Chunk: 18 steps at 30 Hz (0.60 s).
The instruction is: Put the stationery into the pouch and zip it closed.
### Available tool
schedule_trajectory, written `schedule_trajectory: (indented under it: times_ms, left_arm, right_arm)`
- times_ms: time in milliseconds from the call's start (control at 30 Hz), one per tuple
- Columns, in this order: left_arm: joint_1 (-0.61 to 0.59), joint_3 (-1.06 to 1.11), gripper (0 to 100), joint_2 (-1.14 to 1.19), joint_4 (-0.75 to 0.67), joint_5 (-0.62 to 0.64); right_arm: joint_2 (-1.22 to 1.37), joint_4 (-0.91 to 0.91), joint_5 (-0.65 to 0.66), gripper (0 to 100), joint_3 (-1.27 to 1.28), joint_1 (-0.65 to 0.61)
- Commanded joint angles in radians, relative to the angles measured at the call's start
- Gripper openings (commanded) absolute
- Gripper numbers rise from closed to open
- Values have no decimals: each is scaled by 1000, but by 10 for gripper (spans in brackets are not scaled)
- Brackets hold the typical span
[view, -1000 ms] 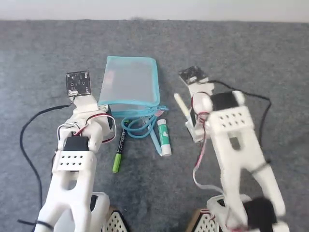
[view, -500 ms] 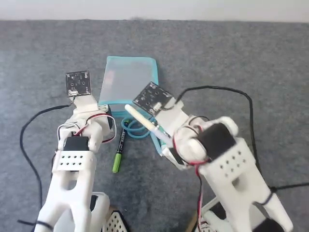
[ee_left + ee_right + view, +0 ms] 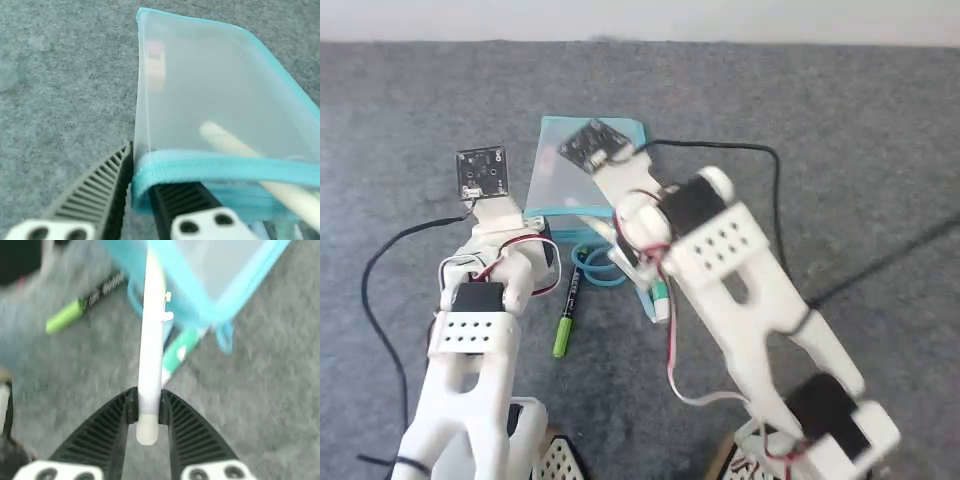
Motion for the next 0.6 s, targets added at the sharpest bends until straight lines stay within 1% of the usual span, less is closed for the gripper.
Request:
schedule_trajectory:
  times_ms: [0,133,167,233,333,400,567]
  left_arm:
    - [0,-8,12,0,-20,15]
    - [0,-8,12,-2,-20,15]
    - [0,-8,12,-2,-21,15]
    - [3,-12,12,-2,-23,15]
    - [5,-13,12,-2,-23,14]
    - [5,-15,12,-2,-23,14]
    - [0,-13,12,-5,-23,-9]
  right_arm:
    - [93,-85,-46,9,-115,-13]
    - [222,-96,-43,12,-207,-16]
    - [245,-90,-43,24,-226,-15]
    - [274,-62,-43,82,-259,-12]
    - [272,-22,-43,184,-293,-10]
    - [259,5,-43,223,-328,-10]
    - [185,58,-41,236,-376,-8]
